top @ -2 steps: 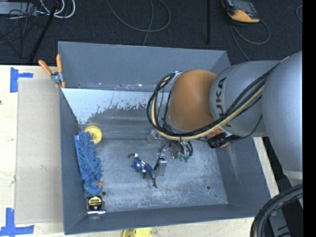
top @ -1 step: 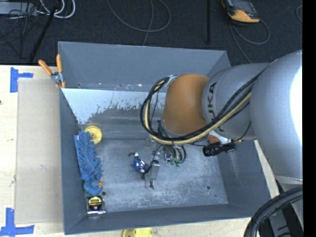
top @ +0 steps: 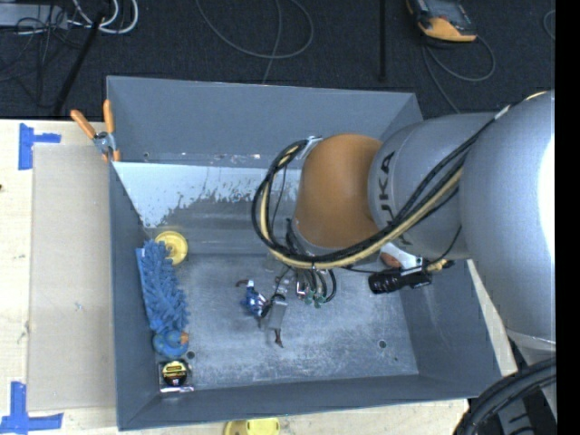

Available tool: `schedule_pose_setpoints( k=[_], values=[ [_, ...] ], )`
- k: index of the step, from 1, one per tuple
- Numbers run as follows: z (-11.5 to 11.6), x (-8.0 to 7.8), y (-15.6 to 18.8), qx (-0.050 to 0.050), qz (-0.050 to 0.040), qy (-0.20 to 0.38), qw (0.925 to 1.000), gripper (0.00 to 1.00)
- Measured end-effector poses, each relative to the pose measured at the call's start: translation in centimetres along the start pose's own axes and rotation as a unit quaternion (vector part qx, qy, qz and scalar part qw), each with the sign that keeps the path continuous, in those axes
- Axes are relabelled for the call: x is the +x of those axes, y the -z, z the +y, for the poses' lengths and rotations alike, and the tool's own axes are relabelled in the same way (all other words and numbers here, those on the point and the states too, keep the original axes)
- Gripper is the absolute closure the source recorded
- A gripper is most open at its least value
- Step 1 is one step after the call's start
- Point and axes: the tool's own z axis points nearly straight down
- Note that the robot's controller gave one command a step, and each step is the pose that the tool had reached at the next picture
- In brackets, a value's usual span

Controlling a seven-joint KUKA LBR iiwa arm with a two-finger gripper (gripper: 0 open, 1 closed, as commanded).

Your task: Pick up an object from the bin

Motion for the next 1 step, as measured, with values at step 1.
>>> schedule_pose_setpoints(
  k=[1],
  values=[
    [-0.27,1.03,-3.53,0.000,-0.0005,-0.099,0.9951,0.00]
  ],
)
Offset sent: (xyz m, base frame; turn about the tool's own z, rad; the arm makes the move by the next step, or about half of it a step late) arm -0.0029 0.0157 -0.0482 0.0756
